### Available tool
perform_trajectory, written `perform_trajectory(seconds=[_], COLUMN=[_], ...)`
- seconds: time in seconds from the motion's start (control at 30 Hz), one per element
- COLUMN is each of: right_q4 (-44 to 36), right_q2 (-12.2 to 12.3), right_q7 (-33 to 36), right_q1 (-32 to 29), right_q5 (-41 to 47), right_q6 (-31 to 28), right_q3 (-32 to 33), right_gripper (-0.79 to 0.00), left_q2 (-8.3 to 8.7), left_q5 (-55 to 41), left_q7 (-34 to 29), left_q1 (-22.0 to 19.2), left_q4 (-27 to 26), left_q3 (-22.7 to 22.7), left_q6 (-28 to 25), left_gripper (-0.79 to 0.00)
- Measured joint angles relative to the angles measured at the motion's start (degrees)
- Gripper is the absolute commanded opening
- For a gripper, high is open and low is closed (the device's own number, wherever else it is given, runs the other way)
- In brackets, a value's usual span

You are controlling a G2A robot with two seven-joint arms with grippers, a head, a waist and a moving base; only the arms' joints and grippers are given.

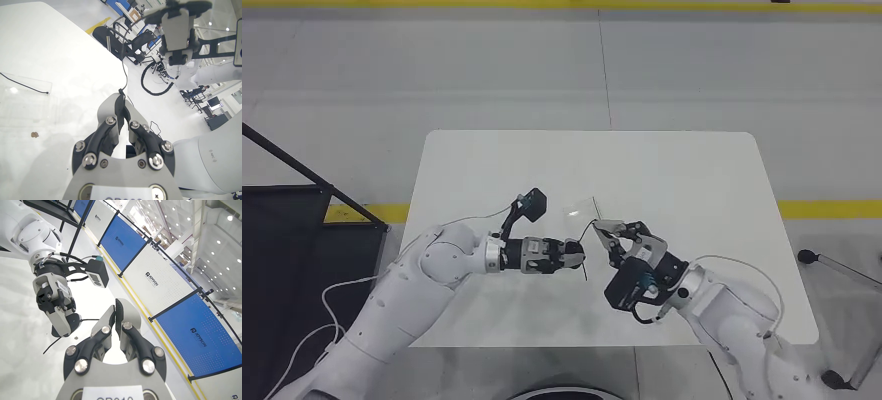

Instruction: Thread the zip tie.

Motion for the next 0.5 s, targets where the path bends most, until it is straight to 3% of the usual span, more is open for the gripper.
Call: perform_trajectory(seconds=[0.5], right_q4=[1.46], right_q2=[0.12], right_q7=[0.22], right_q1=[3.73], right_q5=[1.25], right_q6=[-14.66], right_q3=[-0.97], right_gripper=[-0.785], left_q2=[0.11], left_q5=[-0.51], left_q7=[0.55], left_q1=[0.20], left_q4=[0.07], left_q3=[-0.25], left_q6=[-0.33], left_gripper=[-0.785])
